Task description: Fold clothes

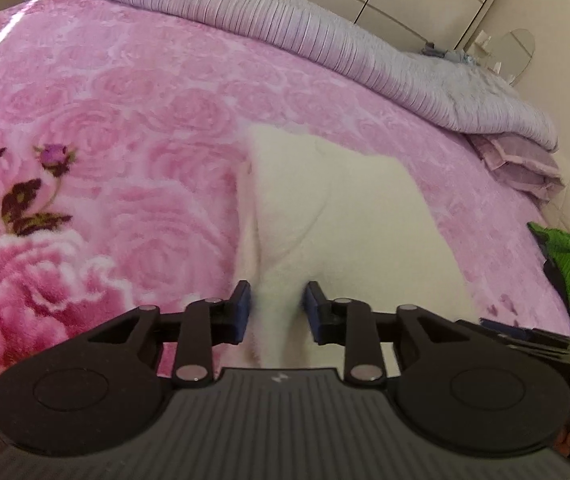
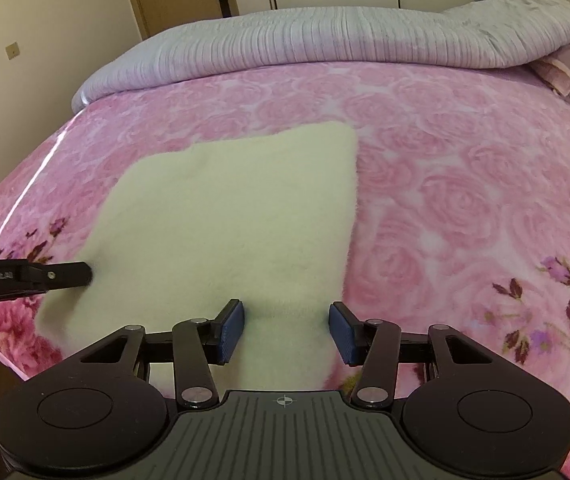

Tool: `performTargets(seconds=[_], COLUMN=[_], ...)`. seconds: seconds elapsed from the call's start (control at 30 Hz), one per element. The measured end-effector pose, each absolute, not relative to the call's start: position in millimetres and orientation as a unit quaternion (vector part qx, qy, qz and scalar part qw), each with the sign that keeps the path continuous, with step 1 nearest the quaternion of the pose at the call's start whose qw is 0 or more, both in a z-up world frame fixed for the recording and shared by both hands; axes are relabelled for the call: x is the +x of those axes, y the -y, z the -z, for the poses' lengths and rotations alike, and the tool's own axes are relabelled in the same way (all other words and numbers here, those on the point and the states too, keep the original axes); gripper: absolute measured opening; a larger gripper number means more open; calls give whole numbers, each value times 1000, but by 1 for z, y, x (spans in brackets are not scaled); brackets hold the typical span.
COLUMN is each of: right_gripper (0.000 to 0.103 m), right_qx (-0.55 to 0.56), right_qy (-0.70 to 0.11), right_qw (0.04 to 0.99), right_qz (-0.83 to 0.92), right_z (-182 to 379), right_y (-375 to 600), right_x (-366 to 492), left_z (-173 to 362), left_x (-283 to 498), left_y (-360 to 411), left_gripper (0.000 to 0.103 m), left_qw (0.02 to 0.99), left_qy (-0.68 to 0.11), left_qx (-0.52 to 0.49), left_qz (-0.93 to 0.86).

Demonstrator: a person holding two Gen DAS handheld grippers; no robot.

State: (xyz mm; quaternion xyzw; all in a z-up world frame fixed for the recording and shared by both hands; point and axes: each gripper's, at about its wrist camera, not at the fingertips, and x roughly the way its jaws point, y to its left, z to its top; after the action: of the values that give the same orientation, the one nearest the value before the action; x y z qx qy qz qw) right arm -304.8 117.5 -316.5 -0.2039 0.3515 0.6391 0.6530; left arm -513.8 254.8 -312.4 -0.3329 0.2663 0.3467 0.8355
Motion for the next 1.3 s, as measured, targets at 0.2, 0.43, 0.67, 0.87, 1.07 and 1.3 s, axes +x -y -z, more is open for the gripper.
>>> performTargets(seconds=[0.2, 0.43, 0.67, 0.87, 1.07, 1.3], right_gripper=[45, 30, 30, 30, 30, 30], right_qx=[-154, -183, -233, -173, -171, -193], right_qy=[-309, -301, -267, -328, -307, -351], right_qw=[676, 662, 658, 626, 641, 625], right_qz=[-651, -661, -665, -686, -682, -670], right_z=[294, 316, 335, 293, 294, 337], right_y=[-107, -104, -101, -124, -190, -254], right_x=[-298, -317, -327, -274, -244, -240], left_z=[277, 317, 331, 293, 288, 334], left_x=[-526, -506, -506, -506, -467, -422], left_y=[-244, -238, -236, -266, -315, -364], left_gripper=[7, 3, 7, 5, 6, 5], left_qw=[865, 867, 866, 875, 889, 873], left_qy=[-215, -258, -264, -254, -256, -307], left_qx=[-268, -252, -242, -233, -217, -225], left_qz=[-366, -343, -349, -340, -313, -304])
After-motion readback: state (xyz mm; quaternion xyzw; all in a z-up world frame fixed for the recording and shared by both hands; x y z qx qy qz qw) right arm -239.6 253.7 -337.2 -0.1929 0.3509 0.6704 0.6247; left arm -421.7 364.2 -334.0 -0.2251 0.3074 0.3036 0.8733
